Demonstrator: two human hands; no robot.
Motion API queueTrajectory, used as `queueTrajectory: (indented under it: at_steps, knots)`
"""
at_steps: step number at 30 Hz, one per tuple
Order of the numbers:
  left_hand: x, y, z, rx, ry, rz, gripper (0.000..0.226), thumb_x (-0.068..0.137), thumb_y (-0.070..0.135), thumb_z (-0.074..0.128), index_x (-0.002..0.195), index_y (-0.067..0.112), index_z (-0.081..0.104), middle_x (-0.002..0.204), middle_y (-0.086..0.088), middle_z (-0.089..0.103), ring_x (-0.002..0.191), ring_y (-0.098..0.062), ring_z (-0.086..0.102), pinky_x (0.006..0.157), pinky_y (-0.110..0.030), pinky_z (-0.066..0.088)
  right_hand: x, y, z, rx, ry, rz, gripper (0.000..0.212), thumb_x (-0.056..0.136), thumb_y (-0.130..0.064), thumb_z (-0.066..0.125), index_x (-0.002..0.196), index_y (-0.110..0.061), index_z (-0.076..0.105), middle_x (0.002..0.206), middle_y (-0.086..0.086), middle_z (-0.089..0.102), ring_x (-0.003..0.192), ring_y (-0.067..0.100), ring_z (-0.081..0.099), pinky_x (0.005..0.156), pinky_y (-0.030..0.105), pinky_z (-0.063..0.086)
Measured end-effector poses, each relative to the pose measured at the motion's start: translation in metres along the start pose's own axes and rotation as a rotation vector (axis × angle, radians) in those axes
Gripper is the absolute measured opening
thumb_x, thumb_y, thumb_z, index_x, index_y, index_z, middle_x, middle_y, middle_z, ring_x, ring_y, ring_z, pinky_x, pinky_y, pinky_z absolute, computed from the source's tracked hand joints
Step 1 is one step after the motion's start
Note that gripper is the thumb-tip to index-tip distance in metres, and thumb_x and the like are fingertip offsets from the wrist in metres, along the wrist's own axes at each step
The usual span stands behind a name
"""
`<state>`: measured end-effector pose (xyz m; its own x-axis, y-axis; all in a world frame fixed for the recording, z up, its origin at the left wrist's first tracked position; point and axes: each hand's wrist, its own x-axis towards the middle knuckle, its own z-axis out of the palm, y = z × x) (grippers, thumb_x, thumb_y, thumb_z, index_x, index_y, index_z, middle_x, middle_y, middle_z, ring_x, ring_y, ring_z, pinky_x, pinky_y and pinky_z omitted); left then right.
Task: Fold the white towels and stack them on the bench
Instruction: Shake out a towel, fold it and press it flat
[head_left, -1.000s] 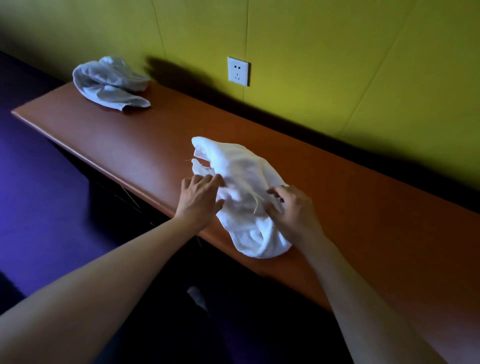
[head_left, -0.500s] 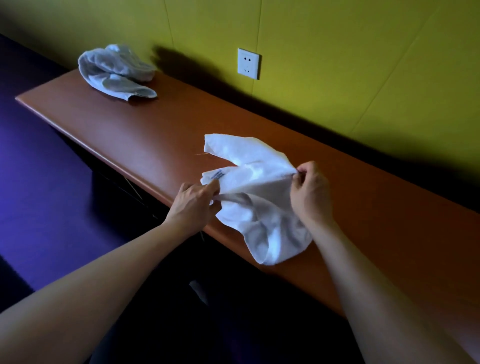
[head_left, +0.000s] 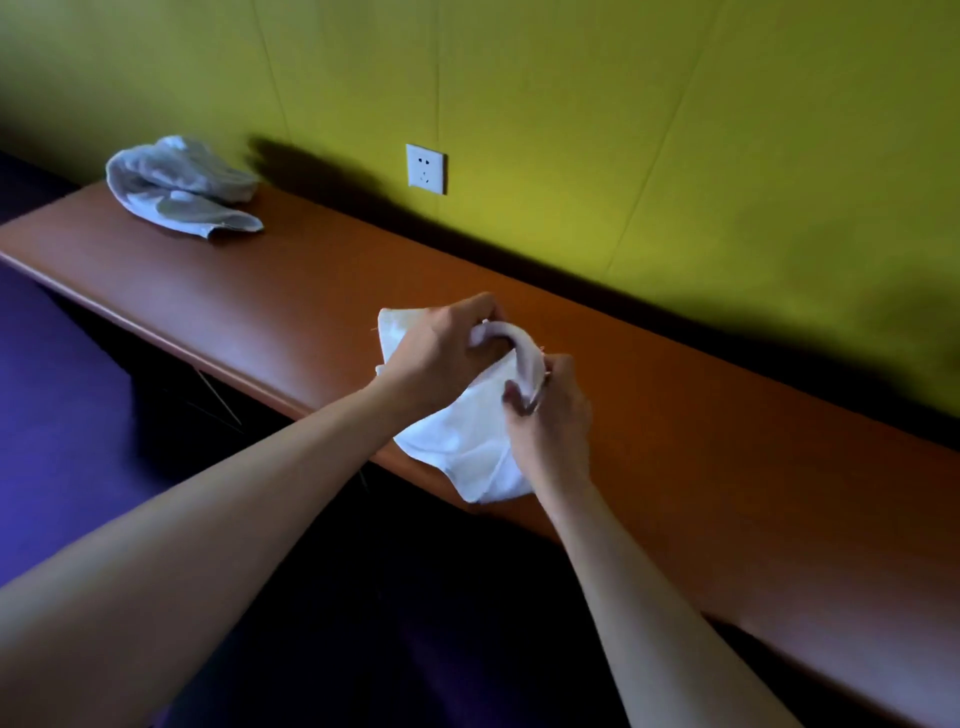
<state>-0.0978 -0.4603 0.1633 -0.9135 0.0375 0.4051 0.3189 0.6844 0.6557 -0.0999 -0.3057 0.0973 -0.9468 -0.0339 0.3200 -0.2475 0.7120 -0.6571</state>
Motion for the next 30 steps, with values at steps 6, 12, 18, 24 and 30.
queueTrajectory:
  at_steps: [6, 12, 18, 24, 30]
  knots:
    - [0.011, 0.048, -0.056, 0.164, 0.085, 0.161, 0.016, 0.076, 0.019, 0.069, 0.092, 0.021, 0.065, 0.077, 0.007, 0.061, 0.071, -0.023, 0.059, 0.063, -0.04, 0.05, 0.015, 0.011, -0.057, -0.185, 0.22, 0.166, 0.032, 0.075, -0.004, 0.064, 0.102, -0.02, 0.059, 0.108, 0.01, 0.062, 0.1, 0.037, 0.061, 0.082, 0.044, 0.046]
    - [0.027, 0.073, -0.098, 0.383, 0.247, 0.155, 0.016, 0.079, 0.016, 0.07, 0.096, 0.016, 0.067, 0.096, -0.01, 0.063, 0.094, -0.034, 0.059, 0.071, -0.039, 0.045, 0.033, 0.019, -0.149, -0.4, 0.253, 0.194, 0.02, 0.082, -0.012, 0.068, 0.099, -0.021, 0.06, 0.107, 0.012, 0.066, 0.103, 0.037, 0.063, 0.081, 0.046, 0.047]
    - [0.035, 0.096, -0.12, 0.484, 0.385, 0.101, 0.013, 0.088, 0.011, 0.058, 0.1, 0.013, 0.063, 0.101, -0.014, 0.063, 0.1, -0.039, 0.05, 0.078, -0.043, 0.038, 0.025, 0.027, -0.226, -0.483, 0.241, 0.197, 0.013, 0.086, -0.018, 0.069, 0.099, -0.016, 0.067, 0.107, 0.013, 0.07, 0.106, 0.036, 0.064, 0.086, 0.043, 0.049]
    - [0.037, 0.115, -0.156, 0.507, 0.555, 0.05, 0.017, 0.093, 0.014, 0.05, 0.103, 0.01, 0.063, 0.104, -0.018, 0.062, 0.104, -0.04, 0.048, 0.084, -0.043, 0.034, -0.011, 0.073, -0.288, -0.53, 0.297, 0.361, 0.024, 0.089, -0.008, 0.057, 0.108, -0.01, 0.071, 0.116, 0.021, 0.068, 0.113, 0.04, 0.061, 0.092, 0.045, 0.048]
    - [0.01, 0.117, -0.168, 0.539, 0.547, 0.037, 0.019, 0.092, 0.015, 0.048, 0.104, 0.015, 0.063, 0.106, -0.016, 0.065, 0.105, -0.039, 0.048, 0.089, -0.045, 0.033, -0.059, 0.109, -0.333, -0.42, 0.388, 0.624, 0.03, 0.094, -0.022, 0.047, 0.094, 0.0, 0.068, 0.102, 0.027, 0.062, 0.119, 0.043, 0.052, 0.098, 0.045, 0.04]
